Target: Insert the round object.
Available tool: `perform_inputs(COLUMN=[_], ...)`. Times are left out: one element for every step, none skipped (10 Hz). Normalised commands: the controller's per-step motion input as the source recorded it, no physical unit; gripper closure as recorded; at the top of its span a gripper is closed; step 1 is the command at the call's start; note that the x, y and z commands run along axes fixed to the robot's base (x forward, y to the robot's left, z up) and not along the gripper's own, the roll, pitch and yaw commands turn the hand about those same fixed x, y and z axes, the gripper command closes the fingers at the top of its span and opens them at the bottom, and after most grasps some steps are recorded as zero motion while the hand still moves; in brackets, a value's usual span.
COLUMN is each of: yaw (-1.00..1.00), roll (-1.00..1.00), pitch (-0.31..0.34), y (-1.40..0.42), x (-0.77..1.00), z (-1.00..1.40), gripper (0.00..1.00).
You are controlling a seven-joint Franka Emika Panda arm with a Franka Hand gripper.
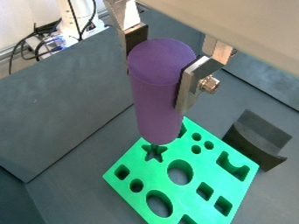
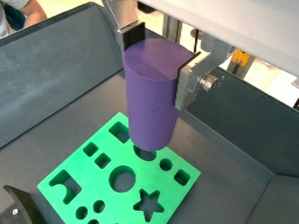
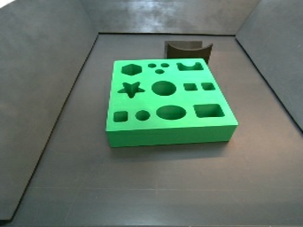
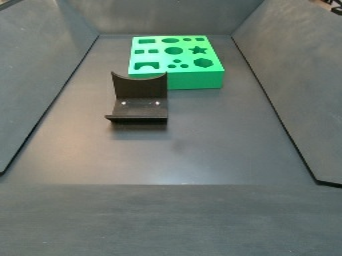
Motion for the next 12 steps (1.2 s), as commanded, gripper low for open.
perform_inputs(yaw=[0.00, 0.00, 0.00, 0.00, 0.00, 0.00, 0.00, 0.00, -0.01, -0.05, -0.01, -0.02], roll=[0.00, 0.00, 0.00, 0.00, 0.01, 0.00, -0.05, -0.17, -0.15, -0.17, -0.16, -0.13], pitch=[0.014, 0.000, 0.000, 0.000, -0.007, -0.031, -0.041, -0.073, 0.000, 0.060, 0.039, 0.036], y=[0.15, 0.17, 0.17, 0.18, 0.35, 0.35, 0.26, 0.12, 0.07, 0.12, 0.19, 0.18], x=[0.41, 0.35, 0.35, 0.21, -0.11, -0.33, -0.31, 0.00, 0.40, 0.49, 0.31, 0.24], z=[-1.00, -1.00, -1.00, -1.00, -1.00, -1.00, -1.00, -0.83, -0.82, -0.71, -0.61, -0.51], gripper=[1.00, 1.00, 1.00, 1.00, 1.00, 1.00, 1.00, 1.00, 1.00, 1.00, 1.00, 1.00])
